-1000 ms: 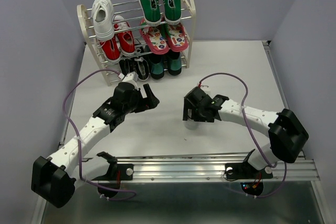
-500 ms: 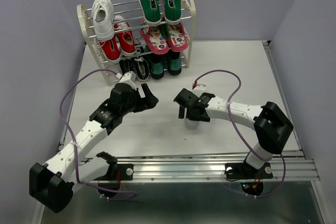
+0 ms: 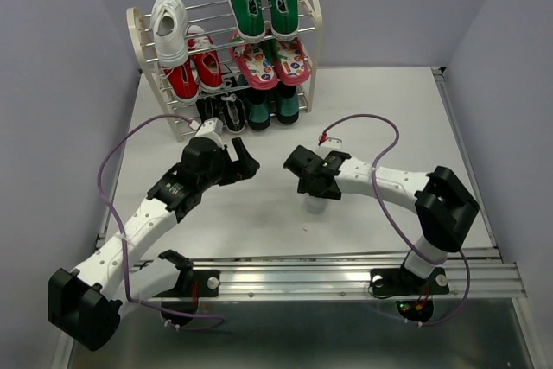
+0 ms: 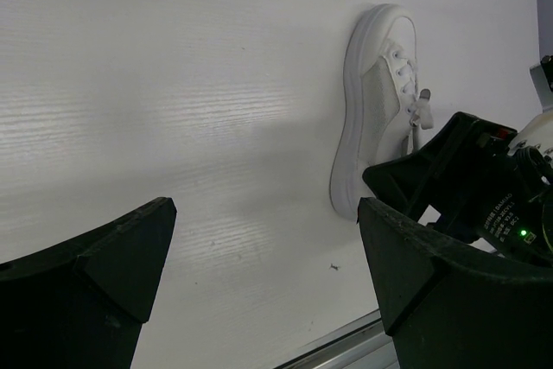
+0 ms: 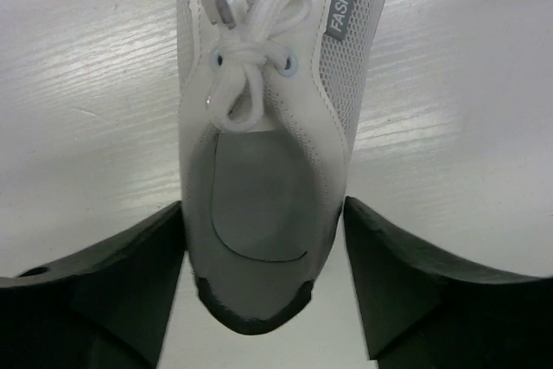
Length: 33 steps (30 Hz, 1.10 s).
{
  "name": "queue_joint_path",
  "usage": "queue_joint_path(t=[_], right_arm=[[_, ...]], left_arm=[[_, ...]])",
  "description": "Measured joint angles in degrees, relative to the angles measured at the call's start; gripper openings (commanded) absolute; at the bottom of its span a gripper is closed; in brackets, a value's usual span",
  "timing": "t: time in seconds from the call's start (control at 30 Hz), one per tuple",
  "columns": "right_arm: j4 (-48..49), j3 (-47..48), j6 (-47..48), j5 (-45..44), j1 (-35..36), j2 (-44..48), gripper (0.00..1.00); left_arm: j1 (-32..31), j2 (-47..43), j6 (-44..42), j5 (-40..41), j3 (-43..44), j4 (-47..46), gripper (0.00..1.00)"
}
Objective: Place and organize the shoes onto the shoe shelf
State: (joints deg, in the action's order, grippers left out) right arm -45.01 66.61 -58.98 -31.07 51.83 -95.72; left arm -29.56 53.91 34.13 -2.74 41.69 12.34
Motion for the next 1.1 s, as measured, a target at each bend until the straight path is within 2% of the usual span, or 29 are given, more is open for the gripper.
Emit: queue_joint_path(t=[0.03,0.07,0.13,0.17,0.27,0.4,0.63,0.77,0.93,1.1], right_arm=[[0.17,-0.13,-0.48,0.07,0.0,-0.09,0.46],[0.48,-0.24,-0.76,-0.07,0.02,-0.11,0.2],[0.5,-0.59,-1.2,-0.33,0.02,-0.11,0.04],[0.35,-0.85,-1.2,-0.37,0.02,-0.09,0.01],[0.42,-0.92,1.11,-0.7,0.02,0.28,0.01],[1.86,-0.31,13.25,-0.92,0.72,3.87,0.01],[7.8,12.98,35.54,0.74,6.6,13.53,0.01],[13.33,21.79,45.16,3.82,7.1,13.75,0.01],[15.17,37.7,52.24,4.48,6.95,5.11,0.01],[17.2,61.81,57.92,2.16,6.95,-11.91,0.04]], left_arm=[[0.0,0.0,0.02,0.07,0.0,0.02,0.99],[0.0,0.0,0.0,0.2,0.0,0.04,0.99],[0.0,-0.04,0.02,0.28,0.0,0.17,0.99],[0.0,-0.11,0.02,0.37,0.0,0.26,0.99],[0.0,-0.46,0.04,0.72,0.0,0.48,0.99],[0.0,-1.03,0.24,1.68,0.0,0.92,0.99],[0.0,-3.19,1.11,4.39,0.0,3.06,0.99],[0.0,-6.36,1.53,6.1,0.0,5.11,0.99],[0.0,-8.2,1.79,7.61,0.0,7.43,0.99],[0.0,-8.26,1.95,7.85,0.0,8.81,0.99]])
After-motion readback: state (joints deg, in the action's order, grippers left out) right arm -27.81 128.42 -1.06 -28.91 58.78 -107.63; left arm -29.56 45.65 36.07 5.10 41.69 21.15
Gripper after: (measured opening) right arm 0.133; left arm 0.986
